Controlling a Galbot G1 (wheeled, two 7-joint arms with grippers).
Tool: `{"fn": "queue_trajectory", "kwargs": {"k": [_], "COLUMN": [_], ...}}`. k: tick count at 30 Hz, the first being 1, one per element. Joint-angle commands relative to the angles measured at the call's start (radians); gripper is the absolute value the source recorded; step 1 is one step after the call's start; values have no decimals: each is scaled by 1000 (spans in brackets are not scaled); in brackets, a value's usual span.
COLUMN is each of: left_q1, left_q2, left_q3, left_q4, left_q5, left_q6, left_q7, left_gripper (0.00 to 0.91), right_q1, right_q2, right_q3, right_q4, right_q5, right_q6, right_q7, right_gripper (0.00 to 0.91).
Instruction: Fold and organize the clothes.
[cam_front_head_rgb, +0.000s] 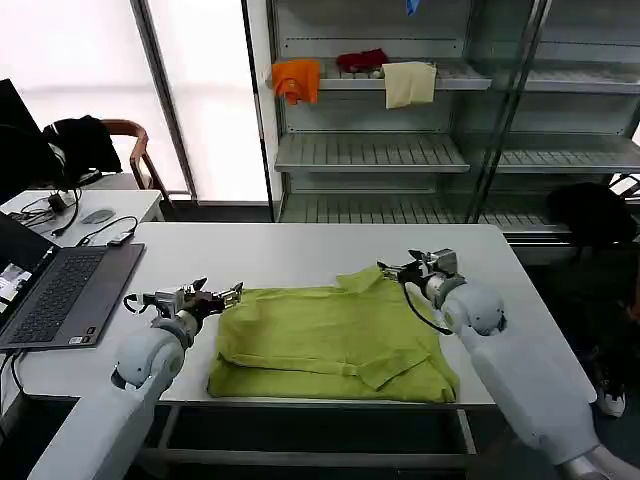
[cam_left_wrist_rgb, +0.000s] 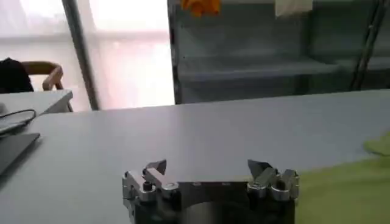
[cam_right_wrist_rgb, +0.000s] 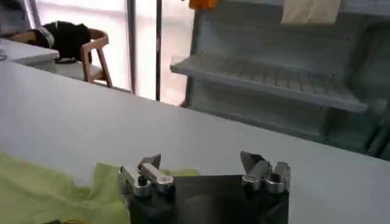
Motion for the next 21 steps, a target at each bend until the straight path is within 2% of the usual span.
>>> {"fn": "queue_trajectory", "kwargs": {"k": [1,16,17,18,19,20,21], "left_q1": [-83,-49,-47,-45,-43,-40,-39], "left_q2": [-7,-30,-32,-33,-34,-34,-35], "left_q3": [25,35,35,35,36,38,38], "left_q4": [168,142,139,136,133,130,130], "left_q5": [63,60,60,60,60,59,60], "left_q6": [11,10,10,10,10,10,10], "left_q7": [30,48,48,48,49,49,50], "left_gripper": [907,907,846,675,574,222,101], "right_q1": [119,90,88,85,82,75,73], "right_q2": [87,85,84,81,79,76,76], "right_q3": [-87,-80,-80,-80,-80,-79,-77], "right_q4": [-182,-173,-172,-169,-166,-165,-165], "right_q5": [-80,-99,-99,-100,-100,-101,-102], "right_q6": [-23,-23,-23,-23,-23,-23,-22], "right_q7": [-39,-57,-59,-61,-65,-69,-71], "right_gripper": [907,907,897,826,766,484,484]}}
